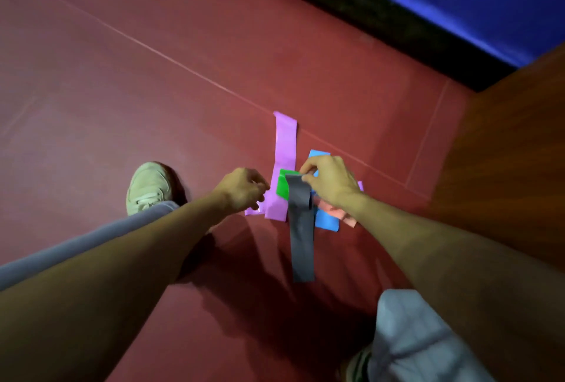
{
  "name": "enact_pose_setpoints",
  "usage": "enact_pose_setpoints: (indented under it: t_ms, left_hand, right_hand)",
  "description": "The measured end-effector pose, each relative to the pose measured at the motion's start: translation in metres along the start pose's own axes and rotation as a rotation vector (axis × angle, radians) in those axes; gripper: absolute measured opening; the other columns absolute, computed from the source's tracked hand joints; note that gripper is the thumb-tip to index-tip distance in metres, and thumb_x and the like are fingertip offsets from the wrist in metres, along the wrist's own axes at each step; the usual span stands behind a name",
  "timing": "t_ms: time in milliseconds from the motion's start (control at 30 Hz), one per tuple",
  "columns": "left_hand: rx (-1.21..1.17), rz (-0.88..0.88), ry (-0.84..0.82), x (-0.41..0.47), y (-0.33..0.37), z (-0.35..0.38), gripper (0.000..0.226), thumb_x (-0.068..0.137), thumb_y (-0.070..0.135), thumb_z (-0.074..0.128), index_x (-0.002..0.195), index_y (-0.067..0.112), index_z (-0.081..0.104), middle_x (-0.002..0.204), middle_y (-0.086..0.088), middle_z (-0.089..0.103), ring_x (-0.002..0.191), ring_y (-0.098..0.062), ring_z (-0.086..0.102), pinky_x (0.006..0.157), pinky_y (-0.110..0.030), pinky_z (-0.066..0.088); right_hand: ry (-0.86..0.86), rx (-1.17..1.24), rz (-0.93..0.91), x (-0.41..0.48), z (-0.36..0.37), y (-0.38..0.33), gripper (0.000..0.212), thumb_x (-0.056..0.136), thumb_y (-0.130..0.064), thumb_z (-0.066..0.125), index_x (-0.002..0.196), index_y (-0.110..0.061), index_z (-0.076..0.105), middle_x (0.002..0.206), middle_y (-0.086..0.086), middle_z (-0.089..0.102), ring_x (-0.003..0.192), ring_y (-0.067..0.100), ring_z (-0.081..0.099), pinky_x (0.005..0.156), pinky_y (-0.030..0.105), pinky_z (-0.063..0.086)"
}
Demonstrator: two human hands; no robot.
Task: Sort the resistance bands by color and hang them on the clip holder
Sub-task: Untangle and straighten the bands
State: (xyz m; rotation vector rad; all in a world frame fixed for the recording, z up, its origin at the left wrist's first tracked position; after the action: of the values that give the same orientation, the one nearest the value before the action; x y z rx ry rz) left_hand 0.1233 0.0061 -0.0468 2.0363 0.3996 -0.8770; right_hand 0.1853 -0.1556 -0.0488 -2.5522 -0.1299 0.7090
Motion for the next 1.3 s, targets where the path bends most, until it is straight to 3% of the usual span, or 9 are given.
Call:
enact_pose_setpoints:
  t_ms: [233, 400, 567, 667, 800, 867, 1000, 1167, 1300]
  left_hand:
    - [-0.027, 0.186, 0.054, -0.103, 0.070, -0.040, 0.019, 0.085, -0.001, 0.045, 0.085, 0.012, 0.059, 0.074, -0.009, 0.064, 0.058, -0.017, 0.059, 0.047, -0.015, 0.042]
    - [-0.276, 0.275, 0.252, -0.170, 0.091, -0.065, 0.017, 0.082, 0.008, 0.043, 0.074, 0.020, 0.051, 0.080, -0.011, 0.057, 0.073, -0.021, 0.052, 0.068, -0.031, 0.042]
    - [-0.521, 0.315, 0.333, -0.227, 0.091, -0.079, 0.038, 0.088, -0.011, 0.040, 0.117, 0.006, 0.057, 0.116, -0.012, 0.061, 0.104, -0.019, 0.055, 0.097, -0.038, 0.043]
    - [-0.521, 0.404, 0.346, -0.260, 0.095, -0.077, 0.055, 0.079, -0.023, 0.037, 0.126, 0.001, 0.054, 0.127, -0.015, 0.057, 0.115, -0.019, 0.053, 0.099, -0.033, 0.041]
    - [-0.459, 0.590, 0.266, -0.289, 0.125, -0.067, 0.056, 0.082, -0.016, 0.047, 0.129, 0.014, 0.050, 0.132, -0.002, 0.054, 0.124, -0.013, 0.048, 0.108, -0.032, 0.037]
    - [-0.457, 0.653, 0.200, -0.298, 0.135, -0.057, 0.044, 0.088, -0.008, 0.051, 0.123, 0.019, 0.052, 0.124, 0.004, 0.058, 0.118, -0.006, 0.052, 0.103, -0.024, 0.039]
    - [-0.443, 0.706, 0.149, -0.300, 0.146, -0.049, 0.019, 0.097, 0.002, 0.048, 0.106, 0.014, 0.059, 0.096, 0.012, 0.065, 0.080, 0.015, 0.059, 0.077, -0.005, 0.043]
    - [-0.482, 0.654, 0.257, -0.279, 0.146, -0.059, 0.020, 0.096, 0.010, 0.051, 0.083, 0.019, 0.062, 0.073, 0.009, 0.066, 0.067, -0.003, 0.058, 0.070, -0.026, 0.046]
    - [-0.490, 0.626, 0.254, -0.263, 0.153, -0.059, 0.020, 0.095, 0.006, 0.052, 0.081, 0.018, 0.061, 0.070, 0.009, 0.064, 0.056, 0.006, 0.054, 0.057, -0.014, 0.043]
  right_hand:
    - [-0.096, 0.038, -0.158, -0.095, -0.065, -0.078, 0.012, 0.079, -0.008, 0.070, 0.087, -0.015, 0.075, 0.083, -0.001, 0.071, 0.070, 0.005, 0.057, 0.062, 0.012, 0.036]
    - [0.050, 0.018, -0.276, -0.161, -0.127, -0.133, 0.013, 0.080, -0.007, 0.067, 0.084, -0.019, 0.070, 0.081, -0.001, 0.069, 0.074, 0.012, 0.058, 0.069, 0.021, 0.041]
    - [0.188, 0.172, -0.378, -0.222, -0.196, -0.176, 0.029, 0.080, 0.000, 0.068, 0.073, -0.028, 0.062, 0.072, -0.009, 0.065, 0.067, 0.008, 0.059, 0.075, 0.030, 0.050]
    - [0.221, 0.359, -0.385, -0.256, -0.227, -0.189, 0.029, 0.084, 0.007, 0.064, 0.076, -0.021, 0.062, 0.070, -0.002, 0.064, 0.060, 0.017, 0.060, 0.063, 0.034, 0.055]
    - [0.258, 0.546, -0.400, -0.288, -0.250, -0.204, 0.013, 0.088, 0.007, 0.061, 0.089, -0.006, 0.064, 0.073, 0.006, 0.063, 0.060, 0.021, 0.060, 0.058, 0.027, 0.057]
    - [0.263, 0.609, -0.400, -0.294, -0.253, -0.208, 0.011, 0.089, 0.005, 0.060, 0.091, -0.005, 0.065, 0.074, 0.006, 0.064, 0.057, 0.013, 0.062, 0.057, 0.027, 0.058]
    - [0.266, 0.766, -0.380, -0.291, -0.249, -0.208, 0.011, 0.089, 0.002, 0.062, 0.090, -0.008, 0.067, 0.078, 0.008, 0.065, 0.060, 0.009, 0.062, 0.052, 0.024, 0.055]
    - [0.296, 0.965, -0.285, -0.261, -0.242, -0.190, 0.010, 0.090, 0.000, 0.060, 0.093, -0.007, 0.067, 0.084, 0.008, 0.064, 0.068, 0.014, 0.062, 0.055, 0.024, 0.054]
    - [0.345, 1.203, -0.169, -0.233, -0.237, -0.158, 0.013, 0.090, 0.001, 0.059, 0.088, -0.010, 0.065, 0.082, 0.007, 0.065, 0.064, 0.013, 0.063, 0.058, 0.024, 0.054]
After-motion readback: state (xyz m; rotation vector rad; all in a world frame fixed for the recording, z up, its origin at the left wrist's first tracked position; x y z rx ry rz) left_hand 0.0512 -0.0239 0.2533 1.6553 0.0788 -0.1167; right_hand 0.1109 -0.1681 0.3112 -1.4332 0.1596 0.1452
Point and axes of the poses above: each hand's wrist, its own x-axis towards the middle knuckle, its own z-axis out of the palm, y = z × x, the point moved 9 cm from there along x, towards the middle knuckle
